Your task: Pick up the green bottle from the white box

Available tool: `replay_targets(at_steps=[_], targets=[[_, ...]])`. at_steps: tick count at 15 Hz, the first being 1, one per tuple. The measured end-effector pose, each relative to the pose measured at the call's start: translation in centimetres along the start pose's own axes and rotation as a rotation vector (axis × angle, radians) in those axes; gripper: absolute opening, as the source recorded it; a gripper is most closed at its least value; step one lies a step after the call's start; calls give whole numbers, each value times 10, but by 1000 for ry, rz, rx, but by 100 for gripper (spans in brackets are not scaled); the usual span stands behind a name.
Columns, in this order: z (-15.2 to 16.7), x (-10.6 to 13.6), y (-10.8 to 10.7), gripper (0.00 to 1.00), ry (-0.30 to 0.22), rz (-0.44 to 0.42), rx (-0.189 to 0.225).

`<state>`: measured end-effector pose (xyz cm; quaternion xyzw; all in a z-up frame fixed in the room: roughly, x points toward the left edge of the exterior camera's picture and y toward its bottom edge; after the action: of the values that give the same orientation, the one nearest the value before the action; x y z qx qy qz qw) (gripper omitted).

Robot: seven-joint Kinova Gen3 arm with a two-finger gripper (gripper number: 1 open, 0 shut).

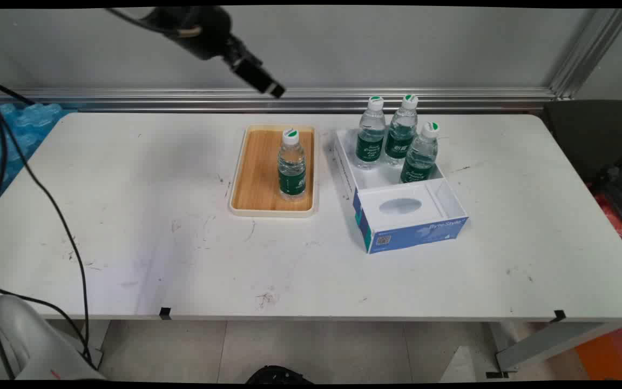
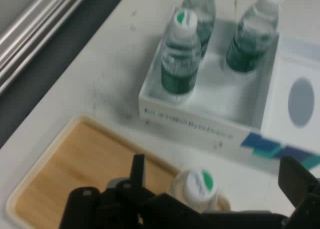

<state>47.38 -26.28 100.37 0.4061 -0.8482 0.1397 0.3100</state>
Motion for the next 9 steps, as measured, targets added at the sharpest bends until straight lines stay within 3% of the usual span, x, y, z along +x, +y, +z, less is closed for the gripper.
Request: replay_targets(at_steps=[3,9], targets=[[25,20,4,100,19,-52,9],[93,57,6,100,6,-92,32]])
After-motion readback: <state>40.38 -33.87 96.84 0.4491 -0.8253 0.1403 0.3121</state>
